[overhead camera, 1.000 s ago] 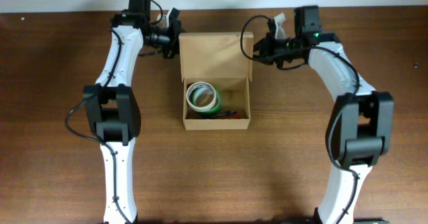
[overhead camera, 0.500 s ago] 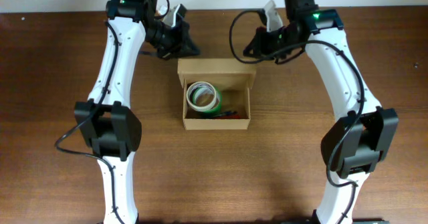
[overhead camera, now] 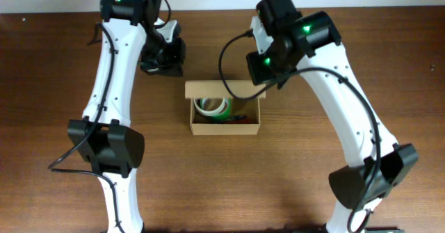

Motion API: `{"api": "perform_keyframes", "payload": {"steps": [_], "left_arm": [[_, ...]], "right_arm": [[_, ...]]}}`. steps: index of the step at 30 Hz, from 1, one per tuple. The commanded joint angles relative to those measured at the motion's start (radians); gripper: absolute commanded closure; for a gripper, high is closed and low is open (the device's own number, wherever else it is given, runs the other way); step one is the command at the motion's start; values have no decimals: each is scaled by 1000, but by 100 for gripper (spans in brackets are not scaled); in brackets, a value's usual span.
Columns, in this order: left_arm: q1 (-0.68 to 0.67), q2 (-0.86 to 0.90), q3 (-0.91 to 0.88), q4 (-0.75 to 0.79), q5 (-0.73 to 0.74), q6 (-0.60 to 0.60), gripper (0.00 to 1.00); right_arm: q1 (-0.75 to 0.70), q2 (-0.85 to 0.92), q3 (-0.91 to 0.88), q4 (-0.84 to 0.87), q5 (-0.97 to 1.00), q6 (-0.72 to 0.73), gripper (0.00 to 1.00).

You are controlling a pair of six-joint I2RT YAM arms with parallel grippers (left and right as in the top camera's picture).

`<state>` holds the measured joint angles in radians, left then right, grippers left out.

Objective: Pack container
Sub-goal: 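Push the box lid down with both grippers to close it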

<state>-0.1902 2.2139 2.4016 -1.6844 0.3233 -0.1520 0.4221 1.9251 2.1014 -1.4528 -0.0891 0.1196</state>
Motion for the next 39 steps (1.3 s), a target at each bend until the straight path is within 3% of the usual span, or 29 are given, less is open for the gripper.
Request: {"api": "perform_keyframes", "payload": {"steps": [1, 11, 16, 22, 31, 39], "left_arm": [[-55, -55, 14, -3, -82, 32, 98], [-196, -183, -75, -3, -337, -12, 99], [-213, -366, -256, 8, -468, -64, 98], [-213, -573, -502, 175, -516, -63, 98], [-213, -589, -831, 507, -391, 2, 99], [-213, -581, -952, 645, -311, 46, 98]], "right_arm": [[23, -12, 13, -43, 93, -6, 96], [101, -19, 13, -131, 172, 16, 96], [187, -72, 13, -190, 312, 47, 96], [227, -135, 8, -113, 336, 58, 96], [103, -134, -184, 101, 71, 15, 96], [-6, -134, -446, 272, -204, 16, 96]]}}
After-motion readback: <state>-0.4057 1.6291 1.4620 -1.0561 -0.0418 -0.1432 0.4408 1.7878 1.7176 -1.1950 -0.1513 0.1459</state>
